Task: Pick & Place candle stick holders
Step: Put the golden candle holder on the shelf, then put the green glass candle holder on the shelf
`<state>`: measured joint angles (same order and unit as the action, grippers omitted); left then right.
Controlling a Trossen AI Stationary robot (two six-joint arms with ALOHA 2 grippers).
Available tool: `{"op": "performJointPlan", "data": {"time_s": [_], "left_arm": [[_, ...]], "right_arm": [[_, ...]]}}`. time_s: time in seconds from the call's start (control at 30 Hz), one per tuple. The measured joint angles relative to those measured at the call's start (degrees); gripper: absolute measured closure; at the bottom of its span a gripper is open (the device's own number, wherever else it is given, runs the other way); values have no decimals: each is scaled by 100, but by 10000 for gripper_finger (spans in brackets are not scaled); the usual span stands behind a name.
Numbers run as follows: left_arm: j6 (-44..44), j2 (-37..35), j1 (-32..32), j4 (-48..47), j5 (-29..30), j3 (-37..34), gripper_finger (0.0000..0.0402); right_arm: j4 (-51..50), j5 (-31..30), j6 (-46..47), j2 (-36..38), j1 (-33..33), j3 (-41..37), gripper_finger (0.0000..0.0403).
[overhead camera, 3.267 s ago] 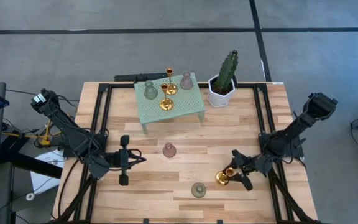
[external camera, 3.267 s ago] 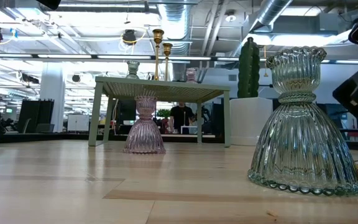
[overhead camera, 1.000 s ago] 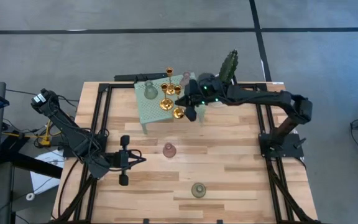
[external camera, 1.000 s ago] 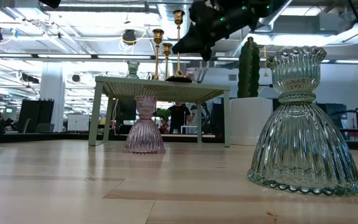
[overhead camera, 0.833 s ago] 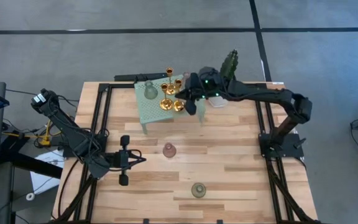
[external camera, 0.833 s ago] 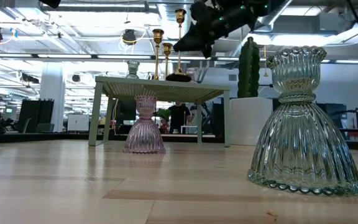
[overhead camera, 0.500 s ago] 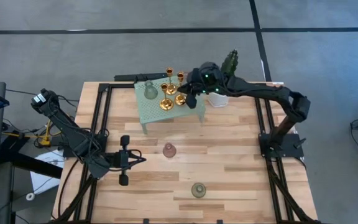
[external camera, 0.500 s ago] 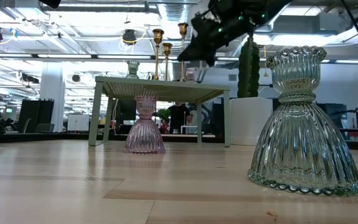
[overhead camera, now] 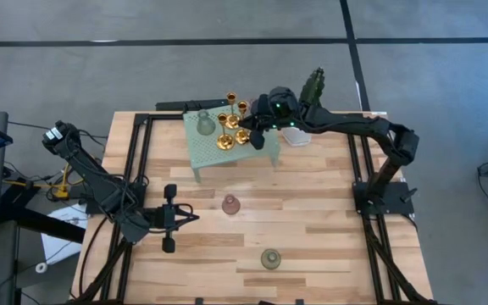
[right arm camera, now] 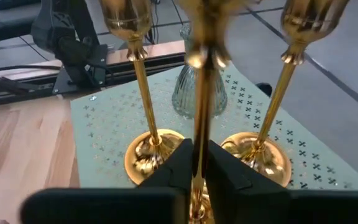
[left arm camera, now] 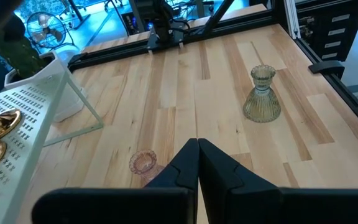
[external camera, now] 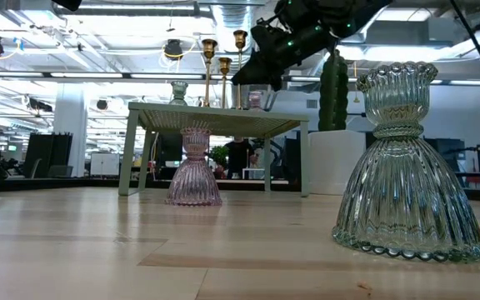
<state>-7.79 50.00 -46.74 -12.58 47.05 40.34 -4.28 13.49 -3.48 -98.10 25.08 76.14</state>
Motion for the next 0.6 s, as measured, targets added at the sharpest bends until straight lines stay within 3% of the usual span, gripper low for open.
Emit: {"op": "performJointPlan", "data": {"time_s": [0.2,0.47,0.6], "left_arm": [[0,0,-1,2,1,0,394],[0,0,-1,2,0,0,394],[0,0,0,0,0,0,394]], "right_arm": [[-204,-7,4,-17,15,-1,309],[-1817,-8,-142,-13,-27,820,249],[-2838,20,-157,2,-121,1450,243]]}}
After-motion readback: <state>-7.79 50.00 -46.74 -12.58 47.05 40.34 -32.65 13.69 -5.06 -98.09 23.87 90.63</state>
